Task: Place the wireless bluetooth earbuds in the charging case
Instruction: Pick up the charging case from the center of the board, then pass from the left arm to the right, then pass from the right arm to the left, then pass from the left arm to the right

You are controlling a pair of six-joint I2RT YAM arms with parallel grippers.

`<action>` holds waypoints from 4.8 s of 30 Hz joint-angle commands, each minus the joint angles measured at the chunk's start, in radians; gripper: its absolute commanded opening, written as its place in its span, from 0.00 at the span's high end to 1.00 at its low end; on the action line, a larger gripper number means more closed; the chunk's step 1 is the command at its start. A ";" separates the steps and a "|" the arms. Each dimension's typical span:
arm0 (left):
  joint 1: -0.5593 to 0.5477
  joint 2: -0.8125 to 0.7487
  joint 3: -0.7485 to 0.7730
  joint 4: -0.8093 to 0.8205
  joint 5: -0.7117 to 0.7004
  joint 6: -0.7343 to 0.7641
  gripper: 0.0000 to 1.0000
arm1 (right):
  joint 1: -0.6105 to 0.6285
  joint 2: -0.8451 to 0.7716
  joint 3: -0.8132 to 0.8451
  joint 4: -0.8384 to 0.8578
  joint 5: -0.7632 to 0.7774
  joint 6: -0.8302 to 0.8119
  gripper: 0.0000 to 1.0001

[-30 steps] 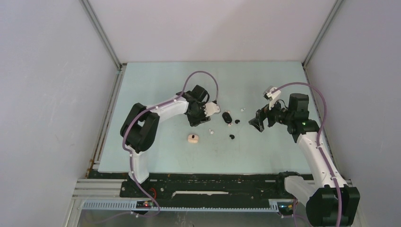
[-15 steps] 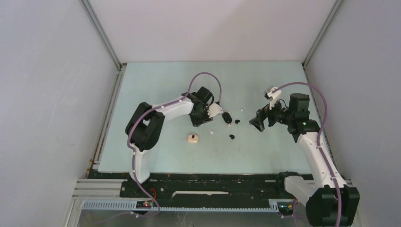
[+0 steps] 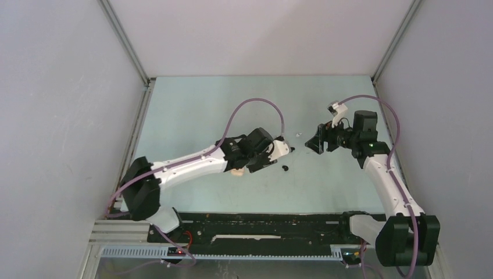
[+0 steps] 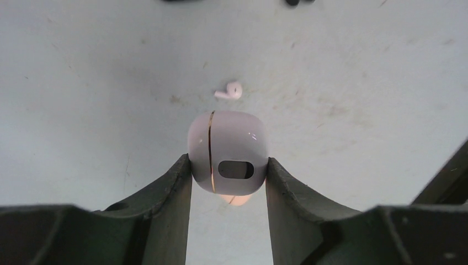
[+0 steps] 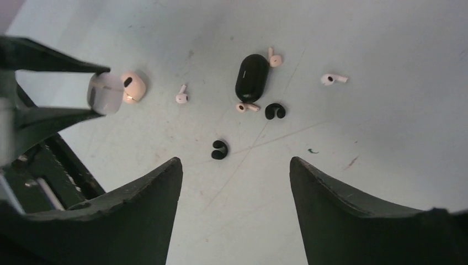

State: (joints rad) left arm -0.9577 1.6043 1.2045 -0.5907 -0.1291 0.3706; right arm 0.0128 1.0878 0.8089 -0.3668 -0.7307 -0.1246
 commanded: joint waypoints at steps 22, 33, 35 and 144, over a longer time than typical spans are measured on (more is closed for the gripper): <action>-0.151 -0.138 -0.054 0.160 -0.015 -0.351 0.94 | 0.388 0.343 0.167 -0.031 -0.217 0.272 0.35; -0.162 -0.129 -0.030 0.144 -0.014 -0.352 0.94 | 0.436 0.399 0.170 -0.013 -0.243 0.276 0.67; -0.162 -0.128 -0.027 0.144 -0.021 -0.350 0.93 | 0.437 0.406 0.169 -0.020 -0.268 0.274 0.68; -0.143 -0.356 -0.583 1.055 0.433 -0.414 0.85 | 0.442 0.155 0.101 -0.407 -0.361 -0.616 0.53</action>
State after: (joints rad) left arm -1.0912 1.2449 0.5652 0.4026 0.2836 -0.0299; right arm 0.4442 1.2343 0.8898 -0.7898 -1.0691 -0.7425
